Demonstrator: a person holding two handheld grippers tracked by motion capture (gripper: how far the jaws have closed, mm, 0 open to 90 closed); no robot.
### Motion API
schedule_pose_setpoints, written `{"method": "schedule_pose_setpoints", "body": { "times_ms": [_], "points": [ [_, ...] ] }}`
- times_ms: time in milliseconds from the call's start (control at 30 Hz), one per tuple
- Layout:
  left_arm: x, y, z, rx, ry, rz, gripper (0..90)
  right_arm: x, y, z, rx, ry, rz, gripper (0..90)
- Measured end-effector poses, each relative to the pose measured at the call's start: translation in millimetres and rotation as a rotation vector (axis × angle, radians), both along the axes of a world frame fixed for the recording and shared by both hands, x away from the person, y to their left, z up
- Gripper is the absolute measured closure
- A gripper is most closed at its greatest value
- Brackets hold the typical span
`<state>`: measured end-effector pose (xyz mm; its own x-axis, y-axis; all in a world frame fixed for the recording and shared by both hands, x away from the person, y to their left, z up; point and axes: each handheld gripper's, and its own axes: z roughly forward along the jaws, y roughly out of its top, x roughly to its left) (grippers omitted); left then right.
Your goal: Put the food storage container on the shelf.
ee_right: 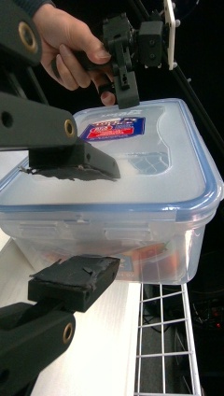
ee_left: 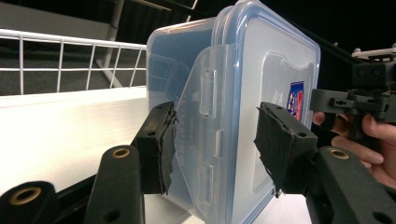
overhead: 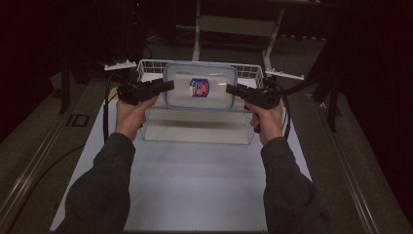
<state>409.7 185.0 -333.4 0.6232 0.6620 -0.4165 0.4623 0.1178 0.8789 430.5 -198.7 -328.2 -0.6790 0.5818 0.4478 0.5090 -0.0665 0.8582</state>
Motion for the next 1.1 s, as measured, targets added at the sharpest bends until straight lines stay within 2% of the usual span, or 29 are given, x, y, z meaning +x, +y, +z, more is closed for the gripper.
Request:
{"method": "schedule_pose_setpoints", "body": {
  "times_ms": [400,533,600,667,700,767,800,833,933,1033,1100],
  "points": [
    [5.3,-2.4,-0.8,-0.025,0.010,0.037,48.1,8.1,0.8,-2.0,0.041,0.020,-0.038,50.5],
    [5.9,-3.1,-2.0,-0.025,0.005,0.047,47.6,9.3,2.1,-1.7,0.036,0.018,-0.060,49.8],
    [5.7,-4.5,-1.8,-0.008,-0.005,0.055,46.9,9.7,3.3,-1.5,0.028,0.018,-0.075,50.2],
    [6.1,-6.3,-2.0,0.015,-0.012,0.071,45.0,9.9,5.8,-2.1,-0.014,0.014,-0.087,51.3],
    [5.9,-6.9,-2.1,0.040,-0.024,0.088,43.8,10.3,7.7,-3.1,-0.040,0.010,-0.087,50.5],
    [5.5,-8.4,-2.1,0.094,-0.039,0.124,47.5,10.5,12.9,-5.4,-0.094,0.001,-0.100,45.0],
    [5.9,-8.4,-2.5,0.104,-0.037,0.129,47.1,10.4,13.2,-6.2,-0.068,-0.002,-0.111,46.4],
    [5.6,-6.2,-2.3,0.081,-0.045,0.137,46.8,10.9,12.4,-6.2,-0.054,0.006,-0.112,48.2],
    [4.8,-5.4,-0.7,0.111,-0.049,0.173,47.7,9.9,16.1,-7.5,-0.103,-0.007,-0.107,47.3],
    [1.7,-2.6,0.2,0.126,-0.060,0.172,47.9,5.1,18.2,-5.7,-0.122,-0.036,-0.102,46.4],
    [-1.3,-1.7,1.8,0.154,-0.069,0.175,48.6,1.6,17.8,-2.9,-0.136,-0.056,-0.098,46.5]
  ]
}}
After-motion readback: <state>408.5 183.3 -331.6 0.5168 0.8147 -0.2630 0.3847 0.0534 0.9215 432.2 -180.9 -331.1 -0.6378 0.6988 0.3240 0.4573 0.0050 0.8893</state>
